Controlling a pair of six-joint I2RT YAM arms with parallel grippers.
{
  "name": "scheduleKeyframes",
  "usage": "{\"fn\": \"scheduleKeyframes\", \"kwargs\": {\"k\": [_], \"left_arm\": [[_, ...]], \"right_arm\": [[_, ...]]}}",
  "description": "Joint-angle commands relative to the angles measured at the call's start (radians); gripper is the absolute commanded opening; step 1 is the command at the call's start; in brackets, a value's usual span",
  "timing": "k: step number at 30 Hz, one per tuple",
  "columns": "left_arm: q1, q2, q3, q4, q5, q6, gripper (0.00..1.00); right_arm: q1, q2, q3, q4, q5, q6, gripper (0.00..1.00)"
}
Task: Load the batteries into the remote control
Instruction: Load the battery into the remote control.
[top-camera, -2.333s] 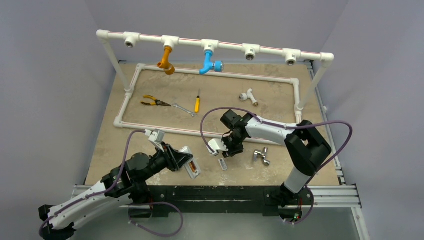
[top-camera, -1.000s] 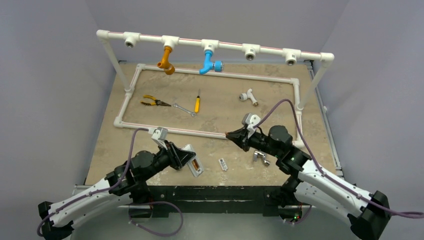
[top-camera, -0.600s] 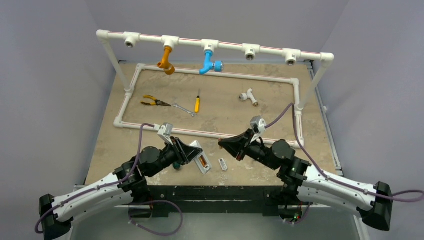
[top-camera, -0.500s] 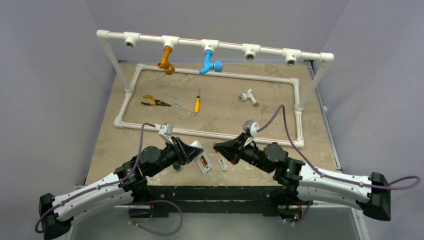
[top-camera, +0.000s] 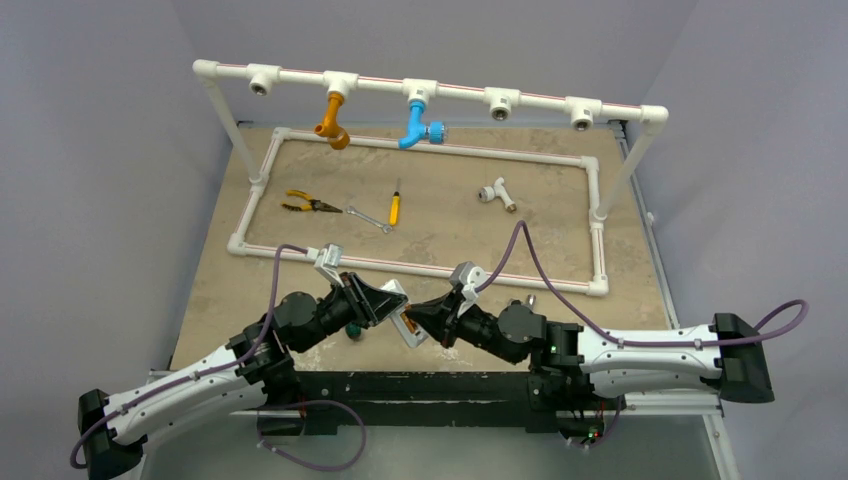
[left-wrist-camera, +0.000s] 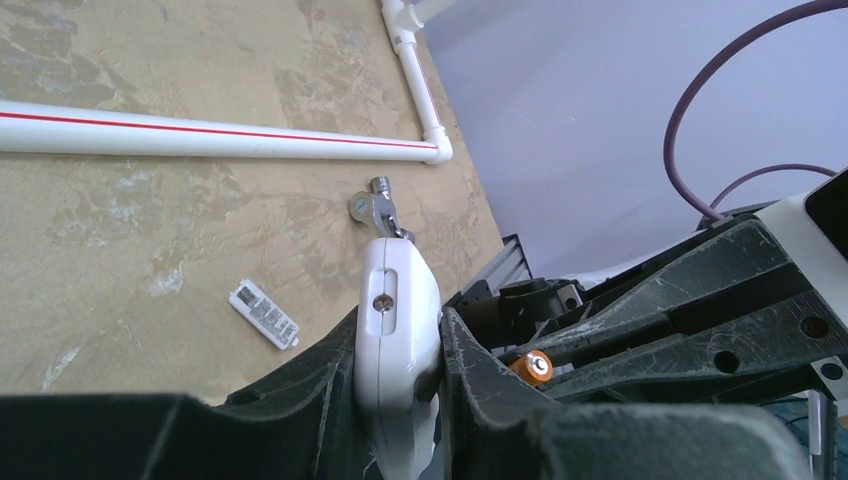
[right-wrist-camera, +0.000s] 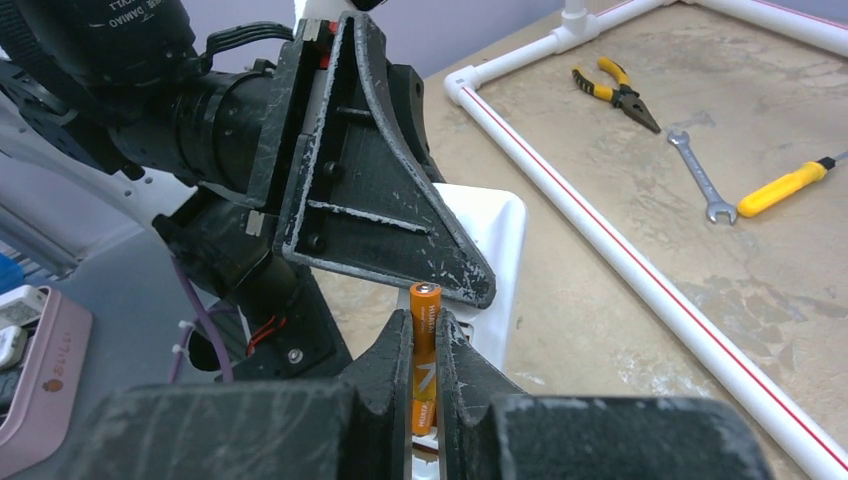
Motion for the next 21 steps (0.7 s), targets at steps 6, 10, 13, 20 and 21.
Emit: {"fn": "scheduleKeyframes", "kwargs": {"k": [6, 10, 13, 20, 21], "left_arm": [[0.004, -0.015, 0.010, 0.087, 0.024, -0.032, 0.00], [0.004, -0.021, 0.010, 0.088, 0.028, -0.036, 0.00], [0.004, -0.024, 0.006, 0.094, 0.033, -0.041, 0.00], [0.004, -0.016, 0.000, 0.119, 0.040, -0.063, 0.00], [0.004, -0.015, 0.000, 0.121, 0.041, -0.064, 0.00]], "right_arm": [[0.006, 0.014, 0.004, 0.083, 0.079, -0.019, 0.00], [0.007, 0.011, -0.010, 0.090, 0.097, -0.017, 0.00], [0.007, 0.007, -0.018, 0.090, 0.104, -0.014, 0.00], [0.008, 0.019, -0.030, 0.094, 0.101, -0.001, 0.00], [0.006, 0.020, -0.032, 0.097, 0.099, -0.001, 0.00]]}}
